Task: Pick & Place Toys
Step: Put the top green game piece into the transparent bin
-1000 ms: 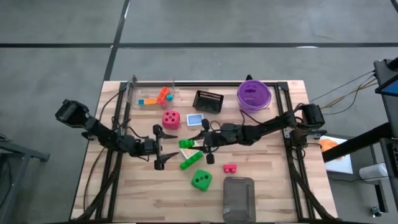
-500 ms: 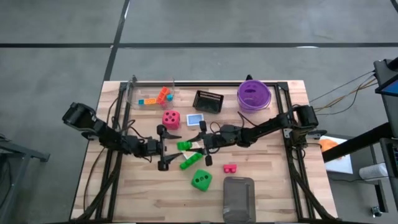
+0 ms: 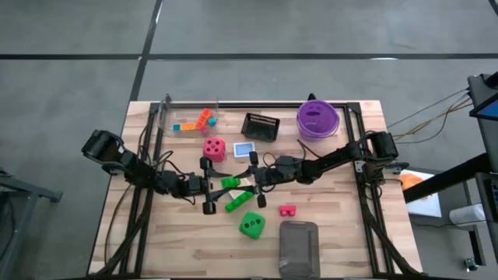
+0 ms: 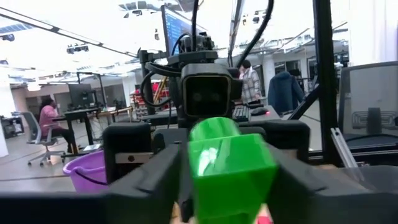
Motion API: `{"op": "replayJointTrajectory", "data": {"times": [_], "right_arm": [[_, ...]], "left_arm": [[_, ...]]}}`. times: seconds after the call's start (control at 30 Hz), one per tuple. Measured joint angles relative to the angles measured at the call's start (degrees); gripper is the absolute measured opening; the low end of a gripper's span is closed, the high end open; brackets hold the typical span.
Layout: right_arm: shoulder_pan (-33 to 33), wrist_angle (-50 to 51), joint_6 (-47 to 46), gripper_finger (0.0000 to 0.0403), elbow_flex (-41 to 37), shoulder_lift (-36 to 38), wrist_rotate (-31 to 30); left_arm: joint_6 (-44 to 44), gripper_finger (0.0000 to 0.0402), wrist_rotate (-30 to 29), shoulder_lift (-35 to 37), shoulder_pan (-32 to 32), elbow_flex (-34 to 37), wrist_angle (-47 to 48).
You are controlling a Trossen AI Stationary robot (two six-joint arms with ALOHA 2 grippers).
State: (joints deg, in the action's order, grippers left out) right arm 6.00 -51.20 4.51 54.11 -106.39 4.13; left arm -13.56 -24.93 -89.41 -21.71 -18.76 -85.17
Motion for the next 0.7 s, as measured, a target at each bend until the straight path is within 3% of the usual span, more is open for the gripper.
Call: {"op": "replayJointTrajectory", "data": {"times": [0.07, 0.47, 0.7], "right_arm": [[0.0, 0.0, 0.0, 0.012, 0.0, 0.0, 0.0], [0.0, 2.8, 0.6, 0.0123, 0.0, 0.0, 0.0], [-0.1, 8.6, 0.0, 0.025, 0.0, 0.0, 0.0]], "left_arm": [[0.0, 0.013, -0.1, 0.0, 0.0, 0.0, 0.4], [-1.3, 0.0128, -0.1, 0.5, -0.2, 0.0, 3.8], [-1.8, 0.0128, -0.1, 6.3, -0.3, 0.1, 13.0]]}}
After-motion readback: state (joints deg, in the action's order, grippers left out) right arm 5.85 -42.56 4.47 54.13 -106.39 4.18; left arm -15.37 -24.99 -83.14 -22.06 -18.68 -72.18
